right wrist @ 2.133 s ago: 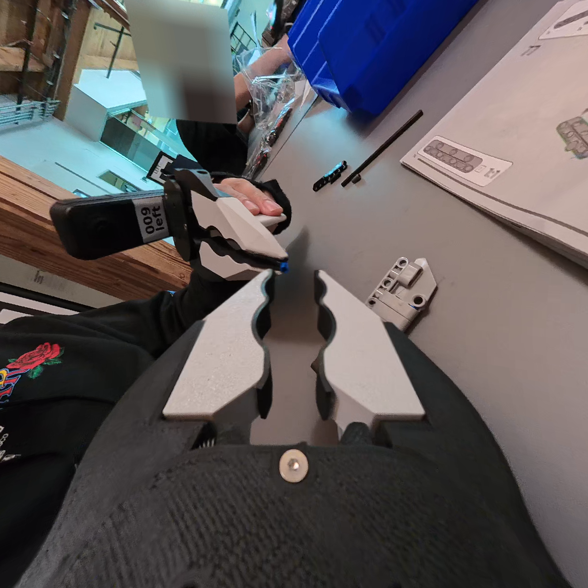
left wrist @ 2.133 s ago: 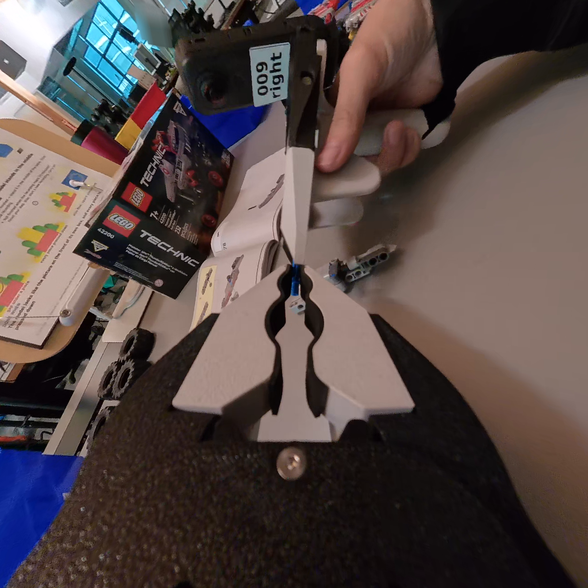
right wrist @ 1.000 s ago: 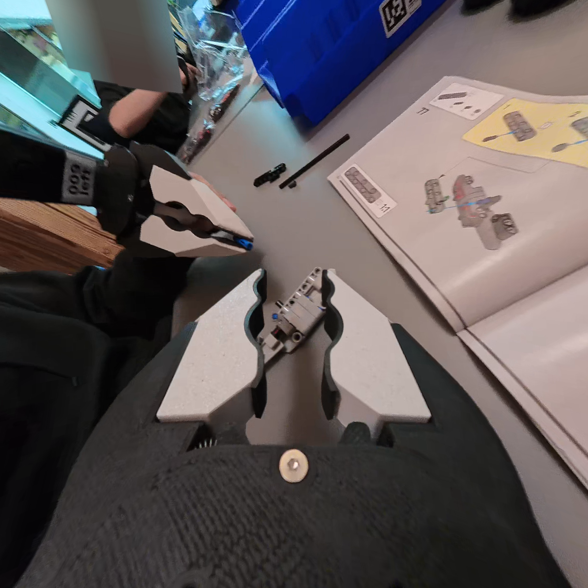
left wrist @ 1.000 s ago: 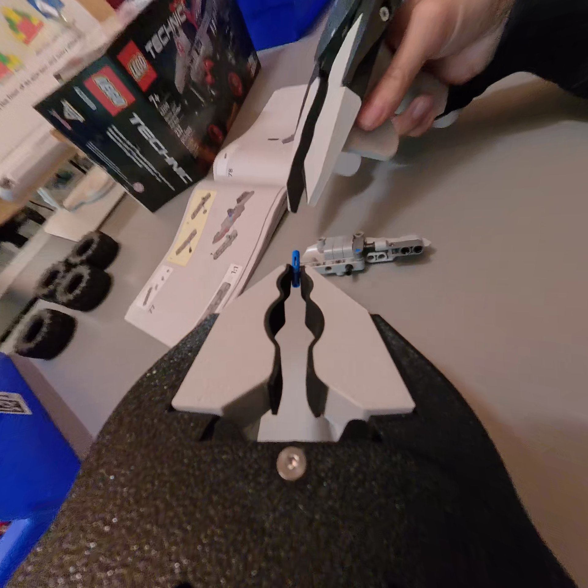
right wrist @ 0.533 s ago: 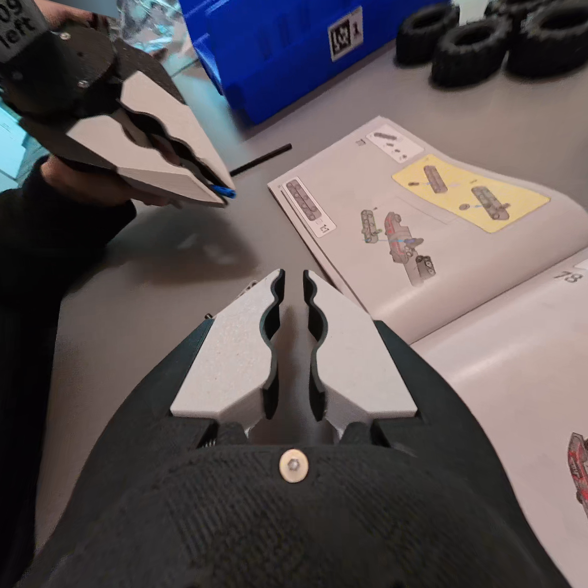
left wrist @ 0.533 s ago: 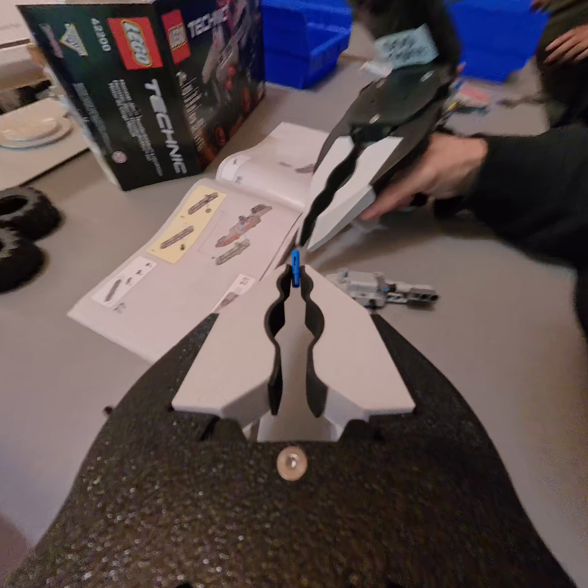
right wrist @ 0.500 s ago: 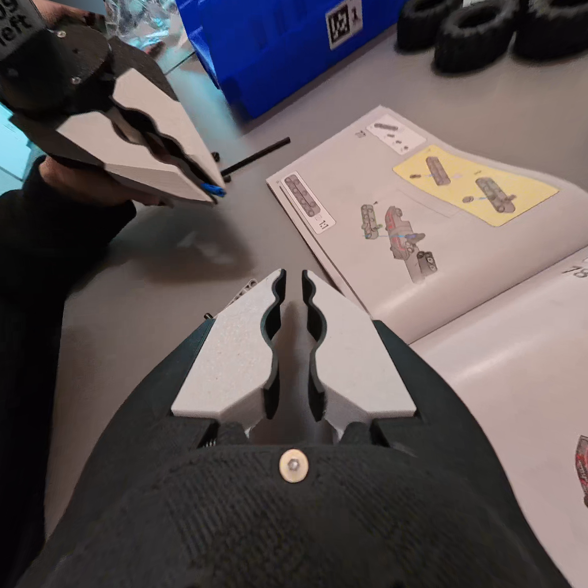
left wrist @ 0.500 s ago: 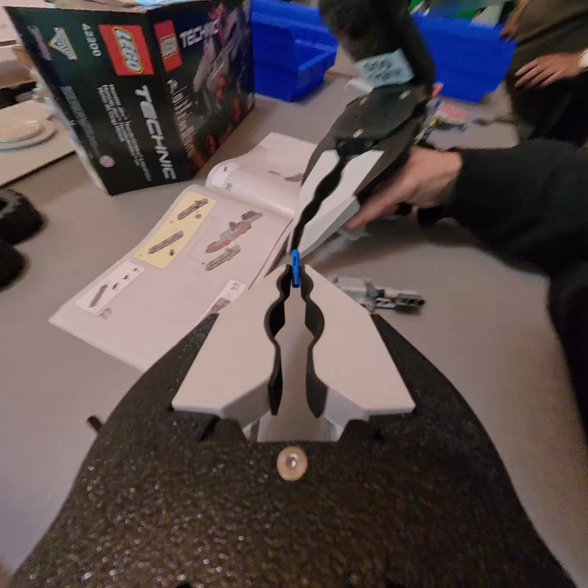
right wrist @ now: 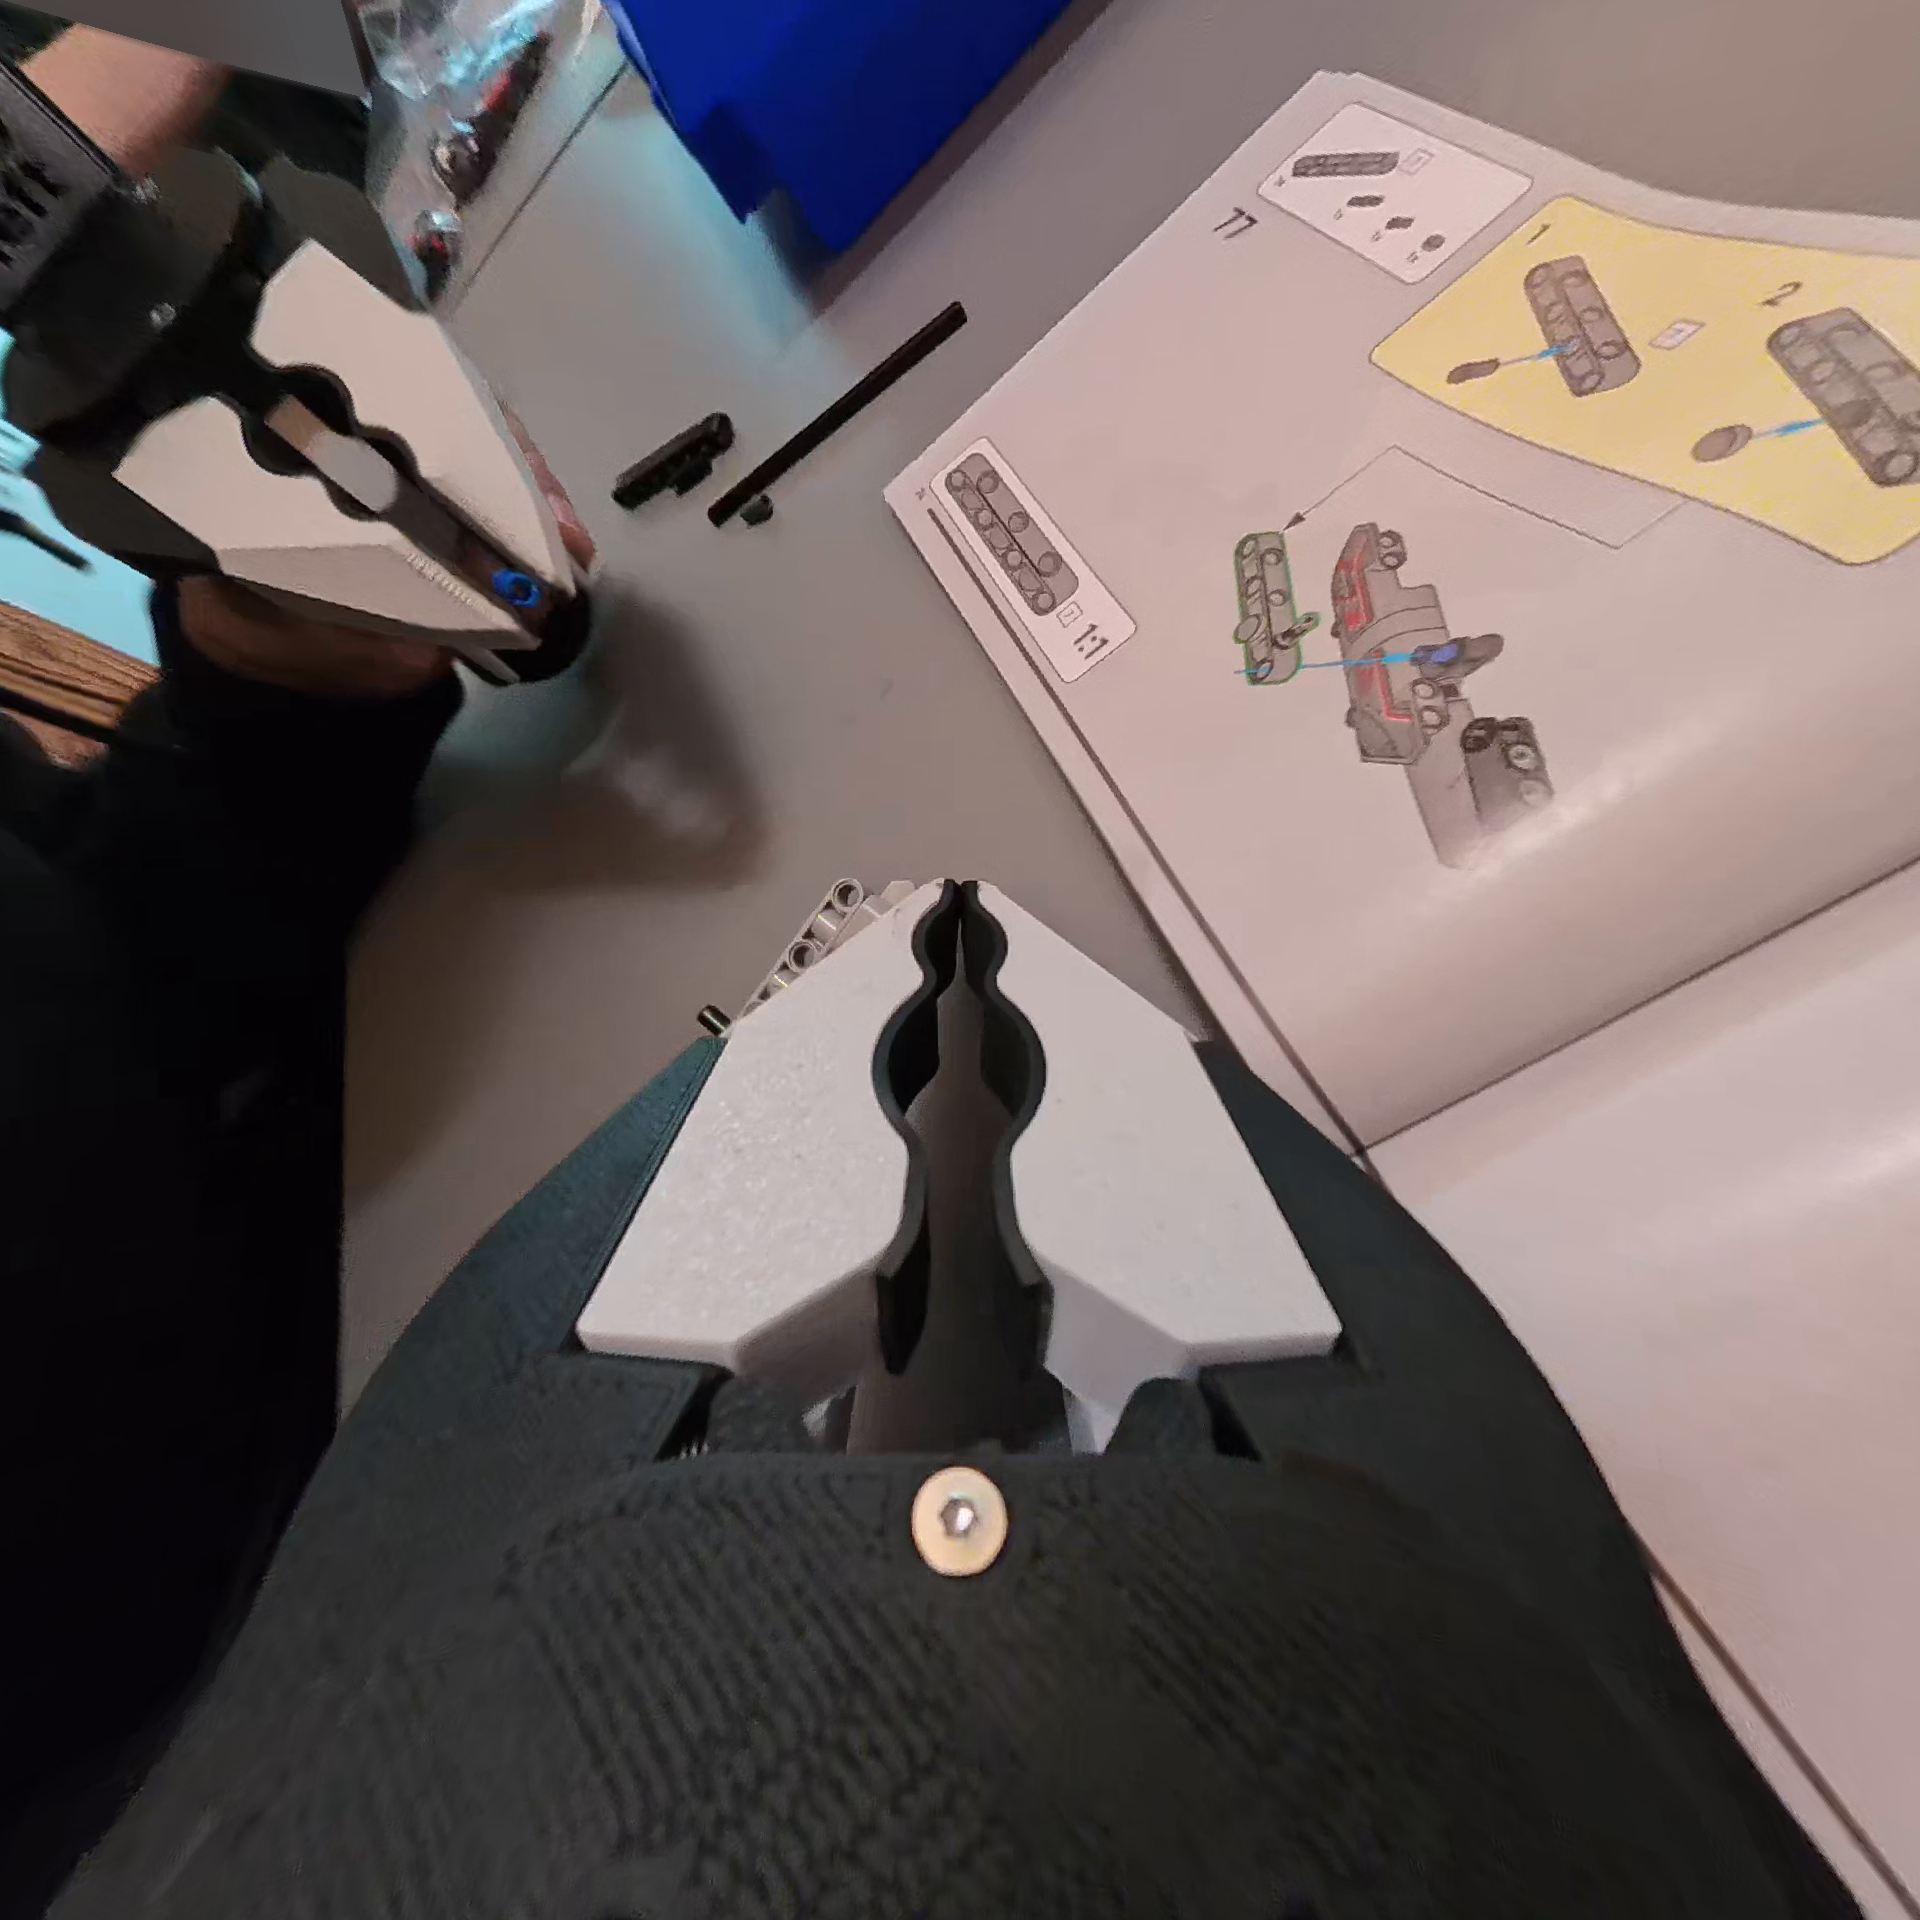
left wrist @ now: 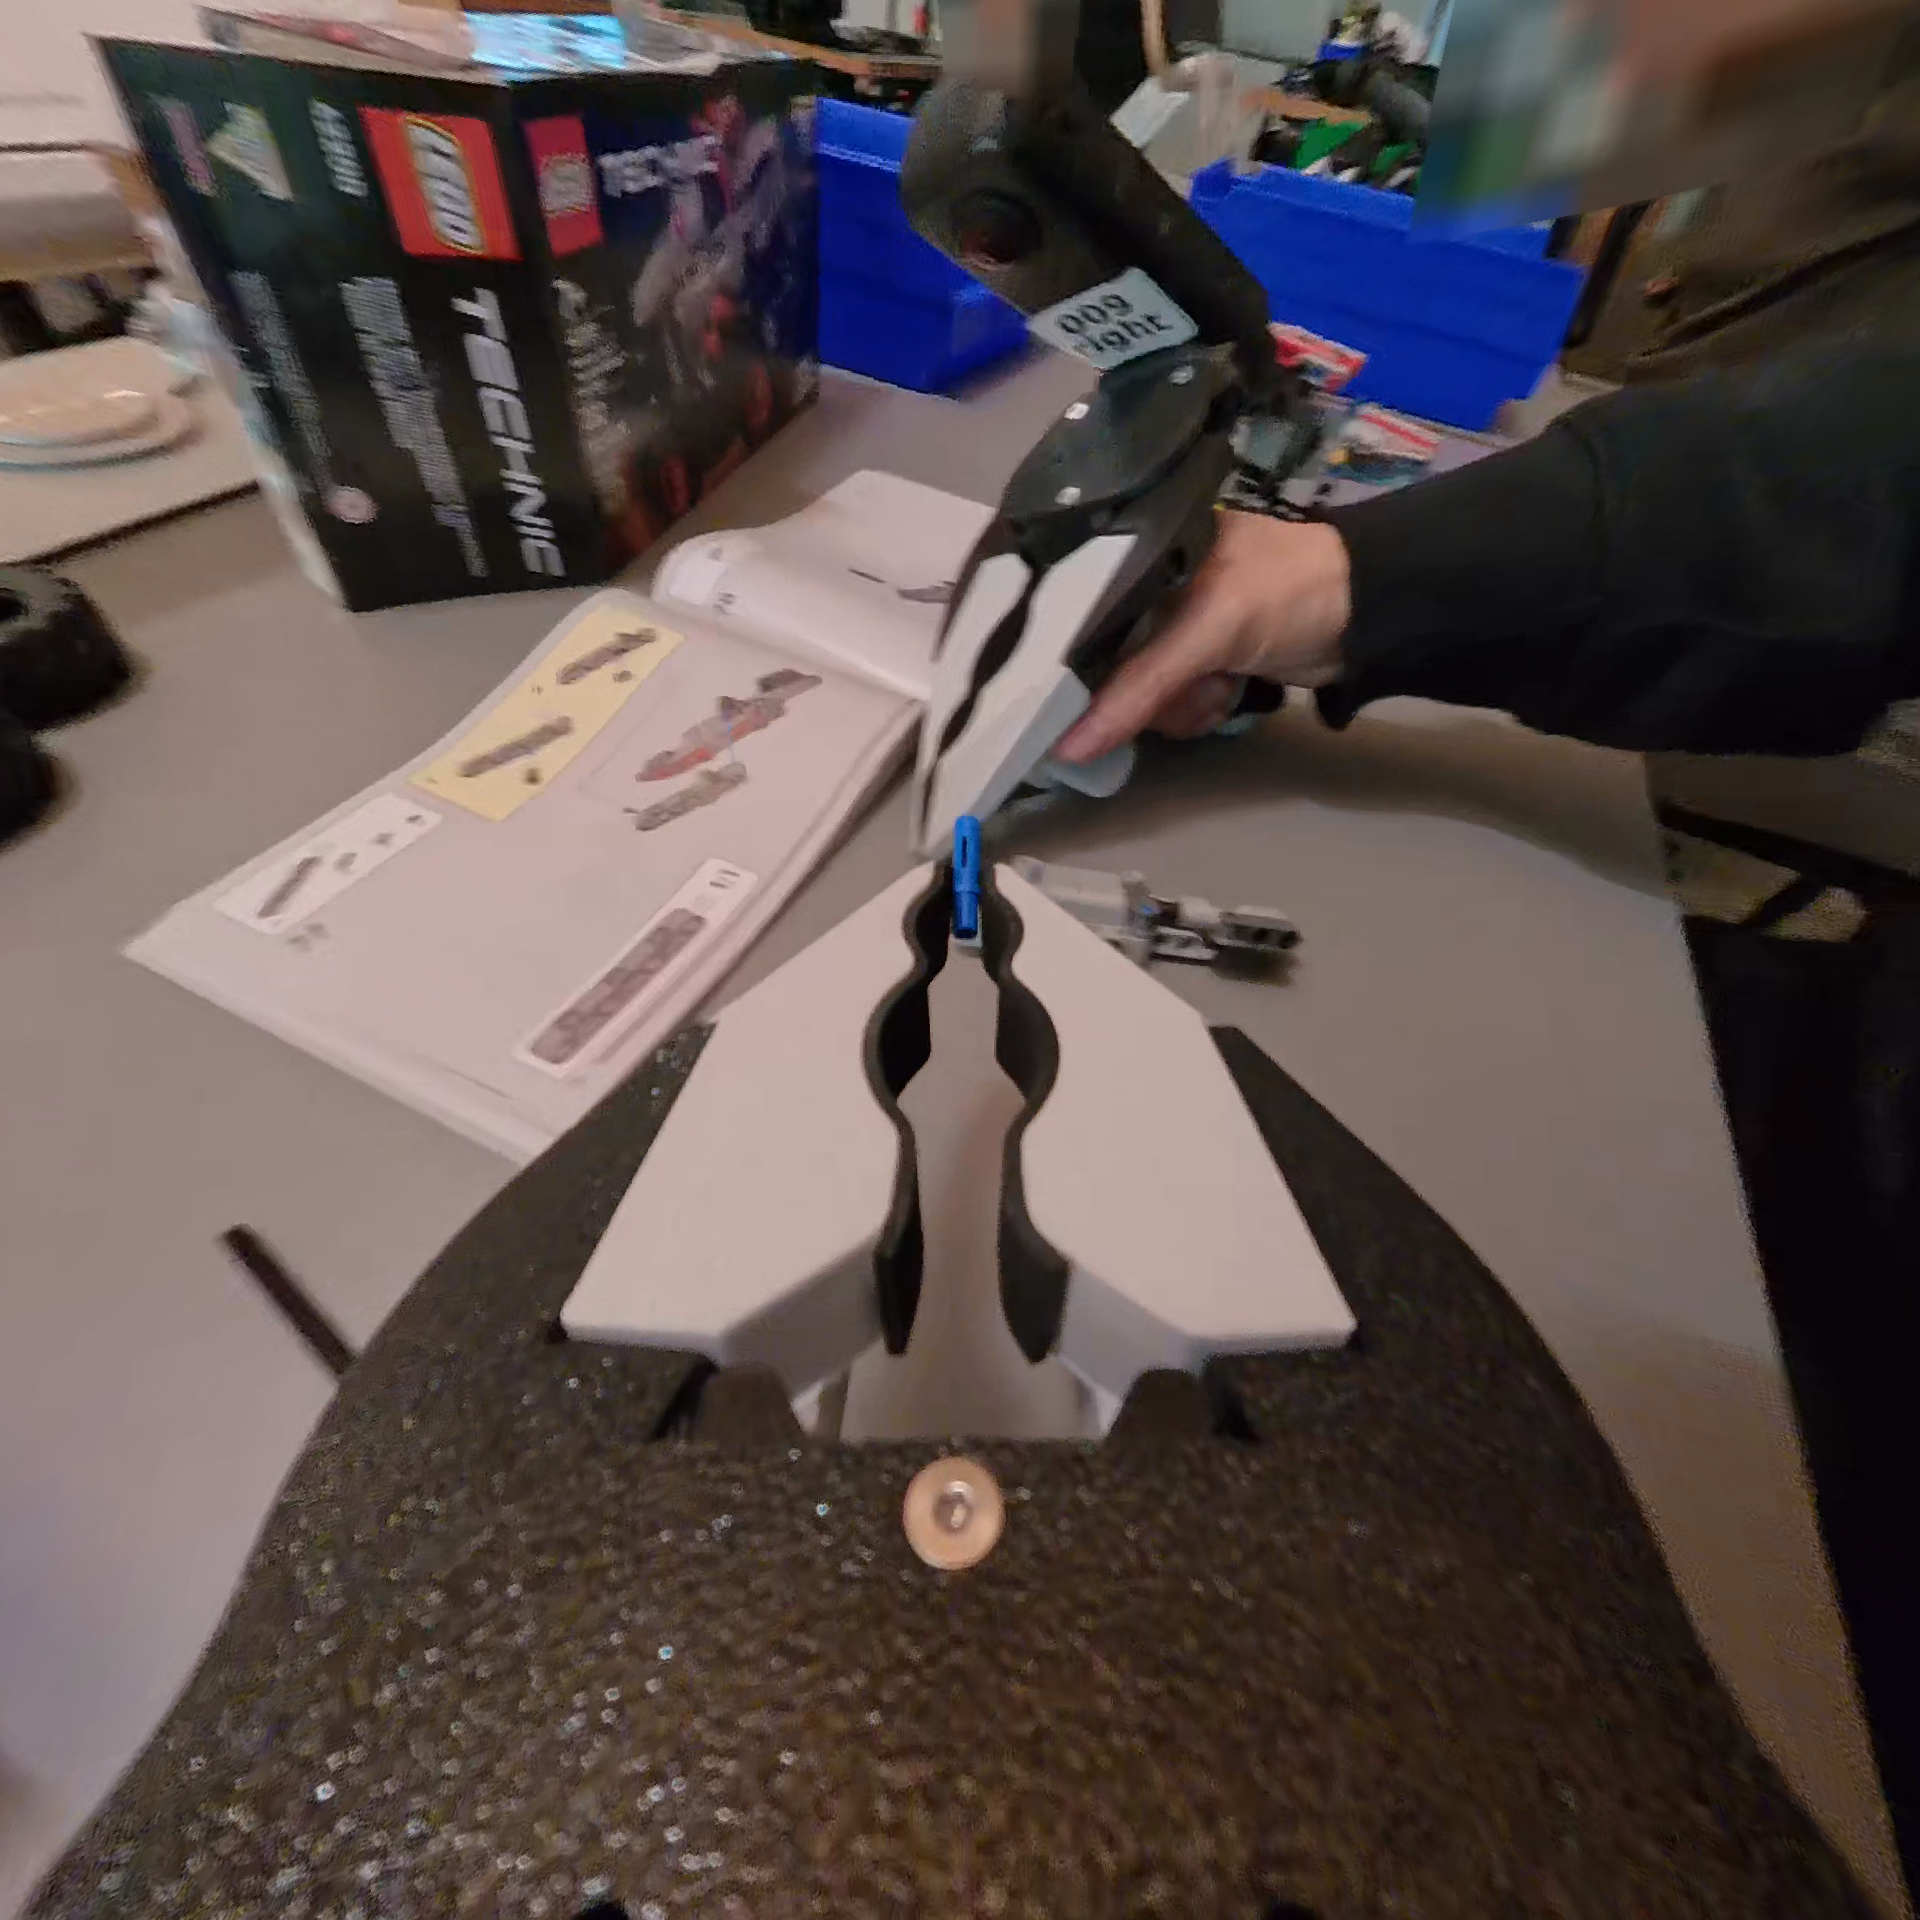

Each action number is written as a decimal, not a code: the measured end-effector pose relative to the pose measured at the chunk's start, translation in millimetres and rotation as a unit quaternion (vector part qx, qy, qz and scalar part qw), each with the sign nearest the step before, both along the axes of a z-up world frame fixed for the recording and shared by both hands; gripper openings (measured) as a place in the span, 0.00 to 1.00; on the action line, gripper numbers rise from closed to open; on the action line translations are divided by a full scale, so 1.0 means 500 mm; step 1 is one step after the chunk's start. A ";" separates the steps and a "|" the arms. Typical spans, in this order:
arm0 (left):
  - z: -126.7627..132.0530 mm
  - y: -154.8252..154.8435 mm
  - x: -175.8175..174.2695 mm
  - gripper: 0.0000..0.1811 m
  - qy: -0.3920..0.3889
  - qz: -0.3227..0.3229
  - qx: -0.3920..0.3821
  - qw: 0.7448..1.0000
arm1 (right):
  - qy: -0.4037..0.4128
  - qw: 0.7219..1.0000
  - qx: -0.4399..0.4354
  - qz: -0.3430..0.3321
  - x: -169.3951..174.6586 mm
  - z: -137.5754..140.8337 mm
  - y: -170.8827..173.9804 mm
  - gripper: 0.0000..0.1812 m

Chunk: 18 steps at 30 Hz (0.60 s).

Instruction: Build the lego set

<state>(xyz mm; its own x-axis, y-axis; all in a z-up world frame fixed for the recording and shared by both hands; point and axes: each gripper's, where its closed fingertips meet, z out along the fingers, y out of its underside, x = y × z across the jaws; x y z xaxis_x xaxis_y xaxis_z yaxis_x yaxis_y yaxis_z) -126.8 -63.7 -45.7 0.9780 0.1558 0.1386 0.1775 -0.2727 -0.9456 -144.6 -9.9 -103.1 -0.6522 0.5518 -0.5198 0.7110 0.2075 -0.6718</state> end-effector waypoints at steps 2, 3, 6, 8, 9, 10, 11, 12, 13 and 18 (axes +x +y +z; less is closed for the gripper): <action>-0.001 0.000 0.014 0.01 -0.007 -0.002 0.005 1.000 | 0.019 1.000 0.021 0.000 0.001 -0.002 -0.001 0.00; -0.002 0.001 0.019 0.01 -0.003 -0.005 0.001 1.000 | 0.020 1.000 0.021 0.001 0.001 -0.002 -0.001 0.00; -0.011 0.004 0.015 0.01 0.030 0.005 -0.039 0.999 | -0.009 1.000 -0.017 0.010 0.005 0.005 -0.003 0.02; -0.012 0.013 0.014 0.01 0.051 0.008 -0.064 0.997 | -0.013 0.999 -0.034 0.001 0.000 0.012 0.001 0.06; -0.025 0.015 0.013 0.01 0.061 0.009 -0.089 0.994 | -0.010 0.999 -0.035 -0.009 -0.004 0.013 0.005 0.07; -0.038 0.017 0.019 0.01 0.064 0.003 -0.110 0.992 | -0.006 0.999 -0.031 -0.022 -0.010 0.013 0.010 0.08; -0.043 0.016 0.018 0.01 0.072 0.009 -0.123 0.990 | -0.003 0.999 -0.031 -0.036 -0.015 0.014 0.014 0.09; -0.042 0.015 0.017 0.01 0.076 0.013 -0.131 0.988 | -0.007 0.998 -0.044 -0.043 -0.014 0.018 0.011 0.12; -0.043 0.014 0.017 0.01 0.074 0.015 -0.139 0.987 | -0.019 0.997 -0.062 -0.038 -0.006 0.022 0.004 0.13; -0.044 0.030 0.023 0.01 0.063 0.004 -0.144 0.988 | 0.005 0.998 -0.054 -0.034 0.007 0.029 -0.002 0.13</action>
